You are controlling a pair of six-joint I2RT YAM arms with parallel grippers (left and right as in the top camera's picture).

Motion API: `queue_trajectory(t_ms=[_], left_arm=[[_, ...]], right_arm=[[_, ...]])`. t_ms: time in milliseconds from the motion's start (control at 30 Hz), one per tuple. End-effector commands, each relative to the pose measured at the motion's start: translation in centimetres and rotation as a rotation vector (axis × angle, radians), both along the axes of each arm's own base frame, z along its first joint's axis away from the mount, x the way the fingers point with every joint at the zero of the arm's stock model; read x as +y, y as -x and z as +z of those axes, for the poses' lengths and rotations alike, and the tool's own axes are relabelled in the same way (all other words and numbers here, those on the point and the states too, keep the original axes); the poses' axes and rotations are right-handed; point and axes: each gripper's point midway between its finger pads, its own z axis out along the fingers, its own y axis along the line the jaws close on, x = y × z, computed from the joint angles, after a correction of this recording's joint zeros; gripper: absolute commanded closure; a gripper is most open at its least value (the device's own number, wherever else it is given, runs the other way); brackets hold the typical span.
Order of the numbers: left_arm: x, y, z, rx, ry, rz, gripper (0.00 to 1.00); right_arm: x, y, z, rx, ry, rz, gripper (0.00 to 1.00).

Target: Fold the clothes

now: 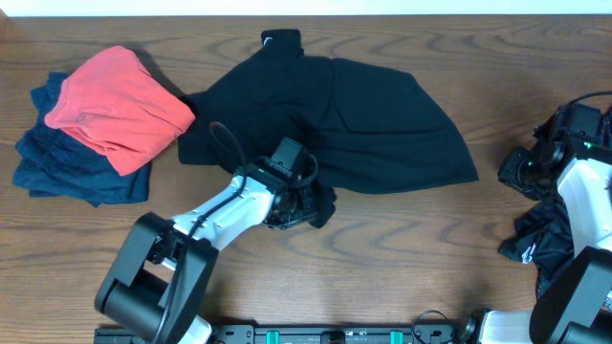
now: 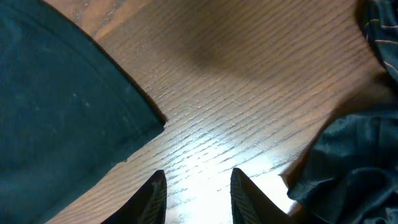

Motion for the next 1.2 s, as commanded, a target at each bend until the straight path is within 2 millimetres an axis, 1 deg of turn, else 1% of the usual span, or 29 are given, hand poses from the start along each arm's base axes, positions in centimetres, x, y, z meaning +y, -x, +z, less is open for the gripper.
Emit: queue_trajectory(t_ms=[0,33,133,233,367,433,467,500,533,567,600,667,700,800,933,1033,1167], left_arm=[[0.9,1.7,-1.7,0.072,-0.061,-0.002,0.90],[1.3,2.1,-1.6,0.089,-0.072,-0.005,0.94],[3.5,4.0,-1.0,0.173,-0.123,-0.005,0.94],[6.3,6.0,0.5,0.257,-0.168,0.006,0.94],[10.8,7.5,2.8,0.280,-0.291,0.043,0.94],[12.3,7.9,3.9,0.267,-0.334,0.065,0.94],[12.6,8.0,4.4,0.253,-0.341,0.070,0.94],[12.8,7.9,4.7,0.238,-0.343,0.072,0.93],[12.9,7.8,5.0,0.219,-0.342,0.075,0.86],[12.8,7.7,5.2,0.205,-0.337,0.077,0.64],[12.8,7.6,5.3,0.197,-0.333,0.078,0.50],[12.8,7.6,5.4,0.193,-0.332,0.078,0.39],[12.8,7.6,5.4,0.194,-0.332,0.078,0.36],[12.8,7.6,5.4,0.193,-0.332,0.078,0.34],[12.8,7.2,5.3,0.178,-0.334,0.080,0.34],[12.8,7.2,5.3,0.175,-0.337,0.080,0.34],[12.8,7.0,5.3,0.168,-0.334,0.081,0.34]], right_arm=[[0.4,-0.3,0.5,-0.018,0.002,0.026,0.67],[0.4,-0.3,0.5,-0.018,0.002,0.026,0.67],[0.4,-0.3,0.5,-0.019,0.003,0.026,0.67],[0.4,-0.3,0.5,-0.019,0.002,0.026,0.67],[0.5,-0.1,0.5,-0.011,-0.005,0.030,0.67],[1.0,0.0,0.4,-0.008,-0.032,0.037,0.67],[1.4,0.1,0.4,-0.008,-0.053,0.043,0.67],[1.8,0.2,0.3,-0.008,-0.070,0.050,0.67],[2.3,0.2,0.2,-0.005,-0.086,0.061,0.67],[2.8,0.3,0.2,-0.005,-0.100,0.070,0.66],[3.3,0.4,0.0,-0.001,-0.114,0.081,0.64],[4.5,0.7,-0.5,0.010,-0.143,0.104,0.63],[5.1,1.0,-0.8,0.017,-0.162,0.117,0.63],[7.1,2.1,-1.9,0.055,-0.210,0.136,0.63],[8.3,3.8,-3.9,0.107,-0.238,0.088,0.64],[8.7,4.1,-5.3,0.095,-0.245,0.070,0.64],[9.2,3.9,-6.7,0.043,-0.267,0.059,0.63]])
